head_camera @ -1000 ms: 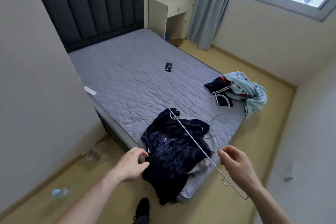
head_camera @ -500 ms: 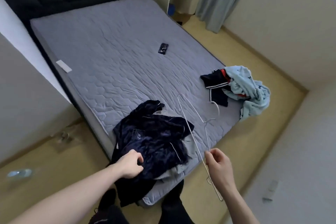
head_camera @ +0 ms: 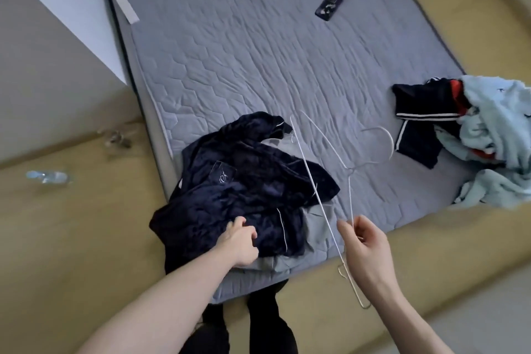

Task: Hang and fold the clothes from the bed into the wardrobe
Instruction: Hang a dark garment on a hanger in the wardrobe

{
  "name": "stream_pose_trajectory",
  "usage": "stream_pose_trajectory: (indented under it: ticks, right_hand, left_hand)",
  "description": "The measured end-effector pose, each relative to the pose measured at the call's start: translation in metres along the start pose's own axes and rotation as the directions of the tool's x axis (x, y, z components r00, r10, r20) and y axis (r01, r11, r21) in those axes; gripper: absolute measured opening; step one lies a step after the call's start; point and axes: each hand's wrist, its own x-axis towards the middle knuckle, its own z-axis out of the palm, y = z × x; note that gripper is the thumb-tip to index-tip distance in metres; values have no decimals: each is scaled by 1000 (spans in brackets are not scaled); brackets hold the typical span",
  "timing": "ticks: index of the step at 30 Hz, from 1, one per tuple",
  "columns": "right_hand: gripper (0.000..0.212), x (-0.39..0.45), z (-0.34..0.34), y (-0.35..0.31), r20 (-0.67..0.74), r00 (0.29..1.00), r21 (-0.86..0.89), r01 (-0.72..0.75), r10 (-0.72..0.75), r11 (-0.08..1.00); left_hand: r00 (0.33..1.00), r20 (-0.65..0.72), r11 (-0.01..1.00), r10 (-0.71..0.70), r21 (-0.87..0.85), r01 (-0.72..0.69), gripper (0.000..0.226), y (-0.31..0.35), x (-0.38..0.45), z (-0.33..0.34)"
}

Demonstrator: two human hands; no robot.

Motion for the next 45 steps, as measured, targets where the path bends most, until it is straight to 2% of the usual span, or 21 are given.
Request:
stream_pose_trajectory:
  ticks: [5, 8, 10, 12, 15, 17, 19, 23, 25, 28, 29, 32, 35, 37, 39, 40, 42, 44, 45]
  right_hand:
    - [45, 30, 32, 51, 52, 999, 22, 1, -2, 1000]
    - [44, 32, 48, 77, 66, 998, 41, -5, 2, 999]
    - [44, 25, 51, 86, 71, 997, 52, -37, 34, 998]
    - [45, 14, 51, 91, 70, 995, 70, -80, 75, 994]
    - [45, -4, 45, 87, 60, 992, 79, -120, 115, 990]
    - [46, -14, 38, 79, 42, 989, 102, -146, 142, 984]
    - [45, -27, 31, 64, 25, 989, 116, -149, 147, 982]
    - [45, -57, 16, 16, 44, 995, 129, -98, 93, 987]
    - [46, -74, 10, -12, 113, 993, 99, -51, 40, 994]
    - [44, -102, 4, -55, 241, 969, 72, 34, -51, 997]
    - [45, -112, 5, -68, 284, 955, 61, 68, -83, 996]
    - [51, -140, 14, -106, 356, 917, 54, 172, -180, 984]
    - [61, -166, 28, -140, 385, 875, 90, 282, -294, 955]
    - [51, -176, 36, -161, 433, 829, 97, 348, -355, 932]
    - [22, -181, 44, -179, 497, 758, 102, 432, -422, 896]
    - [18, -183, 46, -189, 502, 748, 116, 439, -434, 891]
    - [29, -184, 46, -206, 458, 773, 188, 399, -439, 898]
    - [29, -178, 42, -224, 440, 773, 285, 363, -457, 887]
    - [27, -173, 38, -234, 448, 766, 325, 341, -461, 882]
  left_hand:
    - [993, 105, 970, -49, 241, 23, 41, 9, 59, 67]
    - [986, 130, 943, -105, 326, 57, 37, 0, 81, 97]
    - [987, 120, 942, -109, 328, 64, 56, -9, 82, 109]
    - [995, 59, 963, -79, 263, 61, 67, -17, 75, 108]
    - [993, -116, 1000, 5, 9, -4, 36, -26, 54, 84]
    - [980, -200, 981, -23, -192, -17, 12, -32, 31, 58]
    - [970, -232, 943, -67, -333, -14, 13, -40, -1, 25]
    - [960, -274, 877, -47, -471, -92, 26, -48, -76, -47]
    - [937, -349, 845, -11, -504, -178, 15, -49, -119, -84]
    - [876, -481, 742, 43, -572, -351, 8, -44, -193, -136]
    - [849, -524, 686, 64, -595, -419, 3, -42, -218, -151]
    - [783, -615, 475, 87, -666, -576, 16, -35, -290, -185]
    - [698, -707, 313, 115, -641, -701, 8, -26, -350, -207]
    - [649, -751, 263, 121, -606, -750, 5, -20, -383, -217]
    - [623, -775, 270, 105, -580, -768, 9, -18, -407, -225]
    - [607, -790, 307, 88, -558, -771, 14, -19, -416, -231]
    - [554, -832, 456, 18, -486, -745, 21, -30, -425, -240]
    - [456, -885, 665, -99, -399, -631, 23, -48, -430, -246]
    - [410, -900, 734, -148, -378, -565, 22, -58, -432, -247]
